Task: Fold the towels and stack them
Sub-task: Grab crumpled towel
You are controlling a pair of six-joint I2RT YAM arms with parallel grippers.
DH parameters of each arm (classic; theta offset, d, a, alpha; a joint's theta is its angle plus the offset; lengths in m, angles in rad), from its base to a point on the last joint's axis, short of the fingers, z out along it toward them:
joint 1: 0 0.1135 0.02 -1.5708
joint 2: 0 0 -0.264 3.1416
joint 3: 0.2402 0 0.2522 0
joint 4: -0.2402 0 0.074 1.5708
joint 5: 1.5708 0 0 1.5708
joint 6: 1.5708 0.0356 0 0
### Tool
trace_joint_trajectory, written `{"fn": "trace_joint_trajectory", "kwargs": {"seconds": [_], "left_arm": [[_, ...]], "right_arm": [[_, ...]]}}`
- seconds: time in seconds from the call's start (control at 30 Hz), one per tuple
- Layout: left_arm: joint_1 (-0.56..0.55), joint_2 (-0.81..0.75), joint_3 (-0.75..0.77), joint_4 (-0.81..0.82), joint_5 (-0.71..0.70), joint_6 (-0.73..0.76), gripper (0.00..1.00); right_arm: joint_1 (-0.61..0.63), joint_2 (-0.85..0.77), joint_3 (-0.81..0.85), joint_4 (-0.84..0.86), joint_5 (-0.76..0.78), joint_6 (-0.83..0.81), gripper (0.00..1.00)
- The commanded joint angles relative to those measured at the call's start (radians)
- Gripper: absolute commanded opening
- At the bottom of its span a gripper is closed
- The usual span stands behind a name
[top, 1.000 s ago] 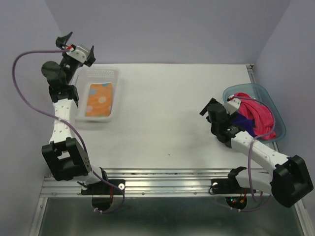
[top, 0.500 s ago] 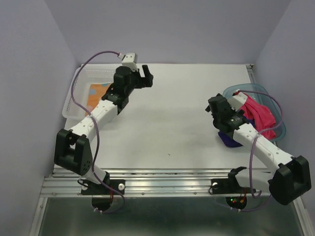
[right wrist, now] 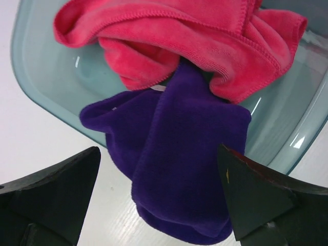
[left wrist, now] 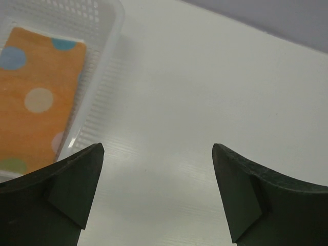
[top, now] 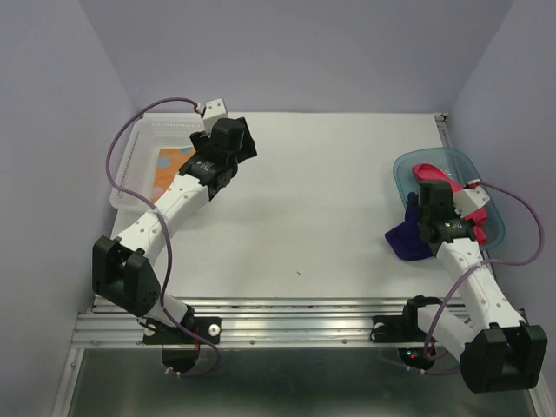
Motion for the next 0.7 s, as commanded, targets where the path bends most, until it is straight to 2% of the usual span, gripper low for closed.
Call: {"fn": "trace_joint_trajectory", "kwargs": {"seconds": [0.0,0.07,0.1,0.17,0.2,0.27,0.3,0.33,0.37,0.5,0.67], "left_arm": [[-0.004,-0.048,0.078,-0.056,-0.135,-0.062,0.99],[-0.004,-0.077,0.038,0.007,-0.116,-0.03,0.99],[-0.004,-0.101,0.009,0.028,-0.062,0.008,0.99],[-0.004,-0.13,-0.038,0.11,-0.013,0.034,0.99],[-0.004,-0.143,-0.061,0.14,0.019,0.046,0.99],[-0.004,-0.17,-0.095,0.176,0.042,0.063,0.99],[-0.004,-0.176,-0.101,0.179,0.056,0.079,0.99],[-0.004,-0.187,-0.112,0.186,0.07,0.088,0.99],[-0.004,-0.189,-0.114,0.193,0.076,0.083,0.99],[0.004,-0.196,-0.102,0.191,0.141,0.074,0.99],[0.004,-0.212,-0.094,0.185,0.125,0.076,0.99]], "right_arm": [[-0.045,0.007,-0.049,0.036,-0.091,-0.021,1.0],[-0.049,0.03,-0.061,0.055,-0.097,-0.029,1.0],[-0.057,0.041,-0.071,0.065,-0.103,-0.029,1.0],[-0.063,0.069,-0.081,0.082,-0.12,-0.034,0.9],[-0.063,0.073,-0.08,0.095,-0.126,-0.034,0.7],[-0.065,0.069,-0.075,0.102,-0.13,-0.038,0.46],[-0.065,0.06,-0.065,0.104,-0.128,-0.038,0.16],[-0.065,0.048,-0.058,0.104,-0.122,-0.035,0.05],[-0.066,0.037,-0.052,0.101,-0.116,-0.031,0.01],[-0.065,-0.029,-0.003,0.109,-0.151,-0.08,0.01],[-0.065,-0.048,0.188,0.056,-0.163,-0.165,0.01]]}}
